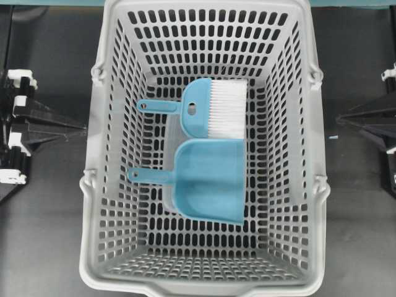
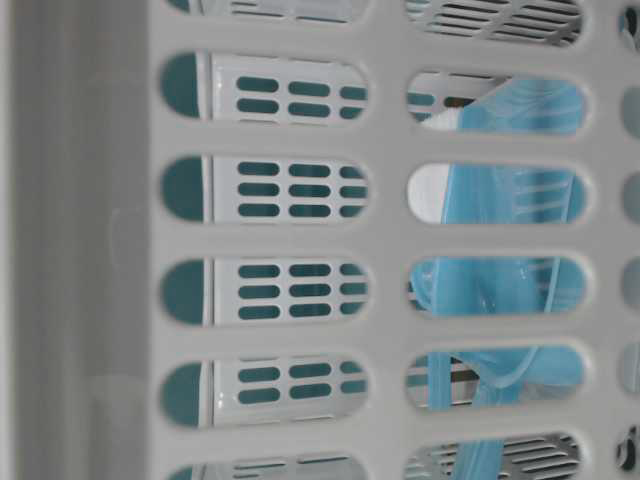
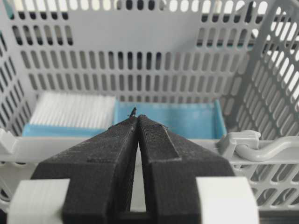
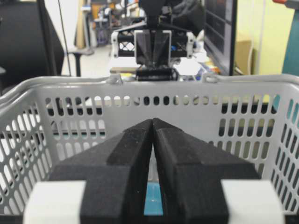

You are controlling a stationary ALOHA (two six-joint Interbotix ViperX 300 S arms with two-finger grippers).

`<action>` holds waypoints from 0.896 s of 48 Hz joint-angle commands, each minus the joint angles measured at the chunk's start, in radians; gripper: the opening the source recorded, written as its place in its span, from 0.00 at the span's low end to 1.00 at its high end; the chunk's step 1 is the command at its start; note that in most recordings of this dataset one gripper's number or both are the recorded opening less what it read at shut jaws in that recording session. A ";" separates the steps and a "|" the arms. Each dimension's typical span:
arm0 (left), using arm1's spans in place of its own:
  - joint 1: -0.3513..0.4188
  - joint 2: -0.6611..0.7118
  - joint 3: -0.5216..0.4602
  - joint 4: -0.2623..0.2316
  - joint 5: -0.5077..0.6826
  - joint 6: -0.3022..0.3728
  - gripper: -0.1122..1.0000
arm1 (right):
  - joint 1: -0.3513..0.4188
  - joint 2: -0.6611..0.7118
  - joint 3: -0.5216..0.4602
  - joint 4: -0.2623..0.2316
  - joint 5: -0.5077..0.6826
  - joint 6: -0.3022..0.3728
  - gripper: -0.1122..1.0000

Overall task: Pick up the dustpan from the shopping basket with the left arm.
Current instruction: 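Move the left gripper over the blue dustpan handle in the basket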

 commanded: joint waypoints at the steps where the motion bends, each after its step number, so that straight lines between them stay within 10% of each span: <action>1: -0.005 0.006 -0.077 0.043 0.060 -0.021 0.15 | -0.002 0.006 -0.017 0.002 -0.006 0.006 0.10; 43: -0.071 0.678 -0.983 0.043 1.233 -0.026 0.10 | -0.012 -0.109 -0.035 0.020 0.276 0.043 0.09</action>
